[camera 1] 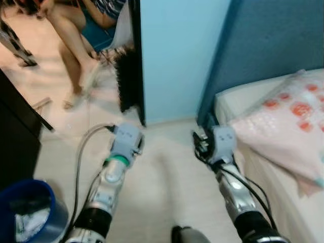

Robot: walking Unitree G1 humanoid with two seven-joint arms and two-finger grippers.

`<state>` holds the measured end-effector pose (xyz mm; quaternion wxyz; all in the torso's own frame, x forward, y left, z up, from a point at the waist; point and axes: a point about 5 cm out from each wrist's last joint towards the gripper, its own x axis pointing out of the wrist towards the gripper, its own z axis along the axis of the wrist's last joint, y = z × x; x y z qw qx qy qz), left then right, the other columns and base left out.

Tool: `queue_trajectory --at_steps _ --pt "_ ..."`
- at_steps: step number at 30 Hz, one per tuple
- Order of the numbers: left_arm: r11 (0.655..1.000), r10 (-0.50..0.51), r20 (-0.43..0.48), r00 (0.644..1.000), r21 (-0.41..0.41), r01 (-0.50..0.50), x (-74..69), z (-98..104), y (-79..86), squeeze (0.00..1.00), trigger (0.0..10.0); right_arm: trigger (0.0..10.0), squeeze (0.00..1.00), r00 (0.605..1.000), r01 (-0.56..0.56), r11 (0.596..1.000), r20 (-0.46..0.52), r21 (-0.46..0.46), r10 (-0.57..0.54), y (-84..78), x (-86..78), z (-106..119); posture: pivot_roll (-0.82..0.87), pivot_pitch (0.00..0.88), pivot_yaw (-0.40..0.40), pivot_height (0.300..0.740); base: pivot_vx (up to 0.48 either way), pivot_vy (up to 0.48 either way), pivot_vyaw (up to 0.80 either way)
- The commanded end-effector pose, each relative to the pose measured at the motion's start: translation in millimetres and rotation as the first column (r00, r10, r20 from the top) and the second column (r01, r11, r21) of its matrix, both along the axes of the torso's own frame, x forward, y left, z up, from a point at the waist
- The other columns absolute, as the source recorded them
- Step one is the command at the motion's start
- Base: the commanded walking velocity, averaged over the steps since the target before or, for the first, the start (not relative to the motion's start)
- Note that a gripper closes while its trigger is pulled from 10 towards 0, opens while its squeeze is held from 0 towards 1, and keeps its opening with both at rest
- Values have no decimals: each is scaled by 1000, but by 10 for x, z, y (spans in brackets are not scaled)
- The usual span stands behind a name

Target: Clean up the room

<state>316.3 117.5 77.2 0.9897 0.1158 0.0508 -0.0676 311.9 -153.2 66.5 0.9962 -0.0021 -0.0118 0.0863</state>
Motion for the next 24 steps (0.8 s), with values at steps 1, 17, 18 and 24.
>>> queue_trajectory --at_steps 1,17,18,24 --pt "1000 18 -24 1000 19 -17 -37 -73 75 0 10000 10000 0 1000 -16 1000 -19 15 16 77 -33 -54 5 0 26 734 465 0 0" --pt "1000 18 -24 1000 20 -18 -30 -73 76 0 10000 10000 0 1000 -16 1000 -17 13 16 75 -21 -46 6 0 28 734 448 0 0" --pt "1000 18 -24 1000 20 -18 -30 -73 76 0 10000 10000 0 1000 -16 1000 -17 13 16 75 -21 -46 6 0 28 734 442 0 0" --pt "1000 18 -24 1000 22 -17 -27 -72 82 0 10000 10000 0 1000 -10 1000 -23 13 11 74 -27 -61 6 0 30 734 439 0 0"
